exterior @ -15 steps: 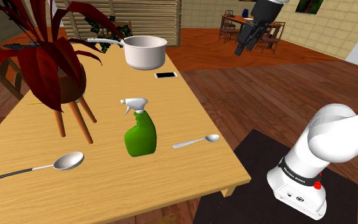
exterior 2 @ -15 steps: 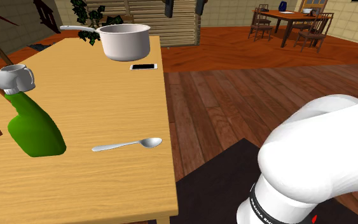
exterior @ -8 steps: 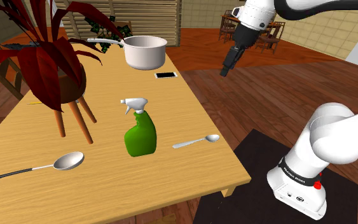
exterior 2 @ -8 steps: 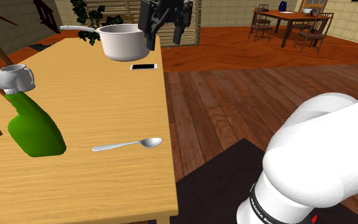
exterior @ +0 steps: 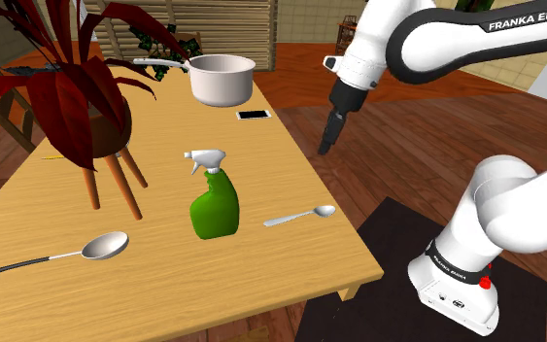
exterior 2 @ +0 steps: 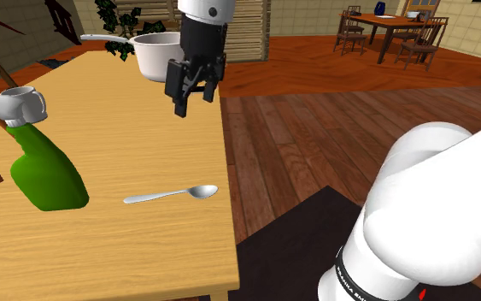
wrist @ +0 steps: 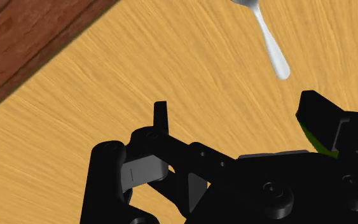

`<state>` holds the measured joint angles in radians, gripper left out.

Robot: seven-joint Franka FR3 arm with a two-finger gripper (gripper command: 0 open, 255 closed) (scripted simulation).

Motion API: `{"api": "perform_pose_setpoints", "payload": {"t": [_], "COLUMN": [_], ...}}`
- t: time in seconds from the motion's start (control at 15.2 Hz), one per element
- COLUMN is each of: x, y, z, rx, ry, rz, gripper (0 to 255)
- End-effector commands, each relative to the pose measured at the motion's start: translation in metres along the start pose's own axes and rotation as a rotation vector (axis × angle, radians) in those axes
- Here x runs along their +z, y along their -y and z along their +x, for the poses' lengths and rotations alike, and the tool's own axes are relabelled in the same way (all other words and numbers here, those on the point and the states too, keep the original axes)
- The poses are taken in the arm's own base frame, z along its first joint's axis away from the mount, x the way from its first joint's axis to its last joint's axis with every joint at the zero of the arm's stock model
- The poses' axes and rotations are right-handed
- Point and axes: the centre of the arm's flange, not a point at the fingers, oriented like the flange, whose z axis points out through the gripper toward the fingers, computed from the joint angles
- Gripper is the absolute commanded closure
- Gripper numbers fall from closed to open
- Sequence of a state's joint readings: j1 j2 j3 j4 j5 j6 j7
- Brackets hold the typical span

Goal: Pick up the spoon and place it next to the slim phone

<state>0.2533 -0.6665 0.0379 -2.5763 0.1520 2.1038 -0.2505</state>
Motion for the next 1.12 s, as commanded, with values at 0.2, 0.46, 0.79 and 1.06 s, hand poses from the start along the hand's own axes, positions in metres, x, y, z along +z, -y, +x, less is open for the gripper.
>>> {"api": "perform_pose_setpoints", "payload": {"t": [0.2, 0.46, 0.79, 1.06], "x": [0.058, 0.102, 0.142, 0.163], "y": [0.028, 0.052, 0.071, 0.074], "z": [0.003, 0.003, 0.001, 0.0], "rx": [-0.154, -0.275, -0.36, -0.36], "ry": [0.01, 0.019, 0.026, 0.026], "rz": [0.056, 0.101, 0.133, 0.133], "gripper": [0, 0, 0, 0]}}
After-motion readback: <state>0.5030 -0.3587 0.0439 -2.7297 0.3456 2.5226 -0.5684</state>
